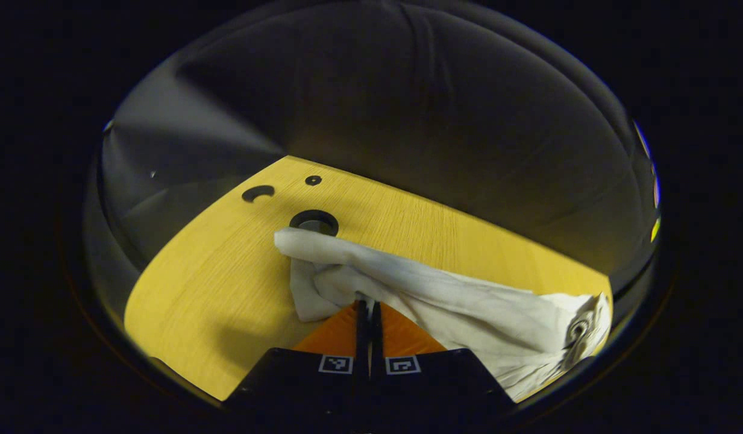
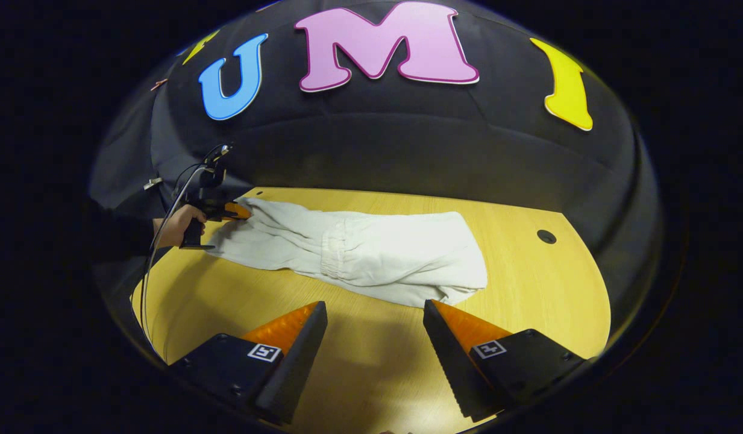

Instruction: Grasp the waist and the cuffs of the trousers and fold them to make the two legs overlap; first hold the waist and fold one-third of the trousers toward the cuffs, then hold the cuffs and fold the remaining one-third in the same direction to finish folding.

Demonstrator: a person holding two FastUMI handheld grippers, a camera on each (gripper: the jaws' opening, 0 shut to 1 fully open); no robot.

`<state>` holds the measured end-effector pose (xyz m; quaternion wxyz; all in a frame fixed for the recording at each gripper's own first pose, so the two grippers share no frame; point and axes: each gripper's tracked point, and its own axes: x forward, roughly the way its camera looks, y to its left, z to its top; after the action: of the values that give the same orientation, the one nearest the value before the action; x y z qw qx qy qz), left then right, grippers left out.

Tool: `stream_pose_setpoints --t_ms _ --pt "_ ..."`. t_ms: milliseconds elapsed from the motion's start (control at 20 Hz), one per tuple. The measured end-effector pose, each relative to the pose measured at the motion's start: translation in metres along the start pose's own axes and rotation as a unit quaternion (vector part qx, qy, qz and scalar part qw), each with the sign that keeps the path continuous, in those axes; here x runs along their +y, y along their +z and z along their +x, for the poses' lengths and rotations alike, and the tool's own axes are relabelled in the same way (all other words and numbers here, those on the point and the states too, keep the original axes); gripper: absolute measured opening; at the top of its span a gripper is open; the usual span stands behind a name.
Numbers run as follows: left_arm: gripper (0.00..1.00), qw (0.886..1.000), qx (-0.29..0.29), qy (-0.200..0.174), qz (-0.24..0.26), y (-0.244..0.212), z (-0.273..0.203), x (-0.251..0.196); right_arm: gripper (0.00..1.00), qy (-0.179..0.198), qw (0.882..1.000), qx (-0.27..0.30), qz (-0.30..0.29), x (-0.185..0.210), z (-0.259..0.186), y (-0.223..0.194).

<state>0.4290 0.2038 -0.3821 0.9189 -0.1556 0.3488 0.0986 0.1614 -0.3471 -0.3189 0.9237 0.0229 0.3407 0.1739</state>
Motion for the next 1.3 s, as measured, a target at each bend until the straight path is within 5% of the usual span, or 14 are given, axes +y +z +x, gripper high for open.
stream_pose_setpoints --t_ms 150,550,850,1300 --pt "0.05 0.999 -0.043 -0.018 -0.025 0.028 -0.028 -0.017 0.99 -0.016 1.0 -0.009 0.001 -0.014 -0.007 0.009" --pt "0.05 0.994 -0.091 -0.057 0.006 0.061 -0.095 -0.095 0.99 -0.06 0.998 -0.022 -0.01 -0.051 -0.051 0.023" --pt "0.05 0.987 -0.115 -0.109 0.039 0.078 -0.134 -0.193 0.99 -0.085 0.995 -0.04 0.017 -0.071 -0.086 0.027" --pt "0.05 0.97 -0.103 -0.201 0.094 0.035 -0.163 -0.364 0.99 -0.133 0.988 -0.059 0.052 -0.113 -0.13 0.02"
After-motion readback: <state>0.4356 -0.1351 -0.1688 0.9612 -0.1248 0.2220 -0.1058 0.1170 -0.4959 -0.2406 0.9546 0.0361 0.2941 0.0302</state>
